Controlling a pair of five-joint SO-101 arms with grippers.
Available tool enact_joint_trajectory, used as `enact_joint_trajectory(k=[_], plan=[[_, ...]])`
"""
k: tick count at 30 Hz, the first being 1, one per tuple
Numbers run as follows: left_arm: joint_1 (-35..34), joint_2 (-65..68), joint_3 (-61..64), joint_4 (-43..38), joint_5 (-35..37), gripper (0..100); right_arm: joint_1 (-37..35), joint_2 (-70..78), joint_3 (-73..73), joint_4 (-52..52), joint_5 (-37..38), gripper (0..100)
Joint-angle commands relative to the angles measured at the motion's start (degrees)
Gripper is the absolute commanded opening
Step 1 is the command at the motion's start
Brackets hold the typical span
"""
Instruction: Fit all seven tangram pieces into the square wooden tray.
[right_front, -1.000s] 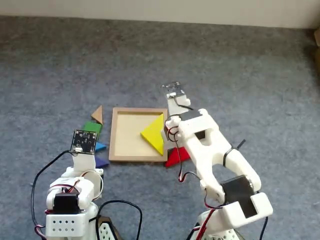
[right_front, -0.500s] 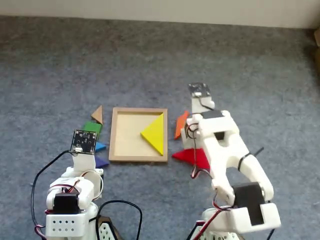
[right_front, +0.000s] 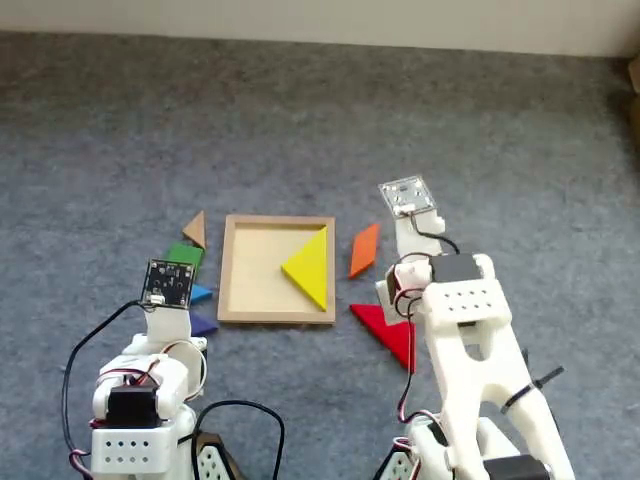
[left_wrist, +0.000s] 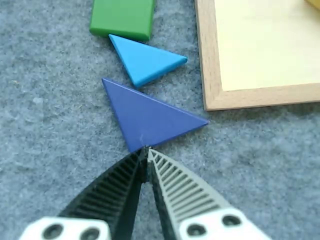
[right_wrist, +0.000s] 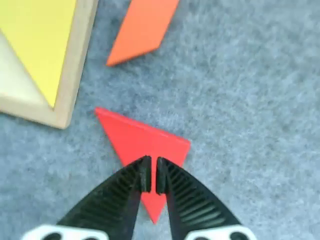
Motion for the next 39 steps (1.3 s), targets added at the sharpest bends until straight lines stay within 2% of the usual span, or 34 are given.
enact_joint_trajectory(k=[1,5,7,17,26,39], plan=[[-0.84,-1.45,1.10,0.18,0.35,1,0.66,-2.59,-0.57,3.82,2.37,12.6],[-0.84,-1.45,1.10,0.18,0.35,1,-1.54,-2.59,-0.22,4.35,4.13,27.9],[-0.84,-1.45,1.10,0.18,0.35,1,-3.65,-2.59,-0.22,4.18,4.22,31.4],[-0.84,-1.45,1.10,0.18,0.35,1,-10.95,-0.40,0.40,1.89,3.96,31.7],[-0.84,-1.45,1.10,0.18,0.35,1,-10.59,13.67,0.40,-3.30,3.96,31.7],[-0.84,-1.45,1.10,0.18,0.35,1,-10.59,15.16,0.92,-9.63,4.40,31.5]])
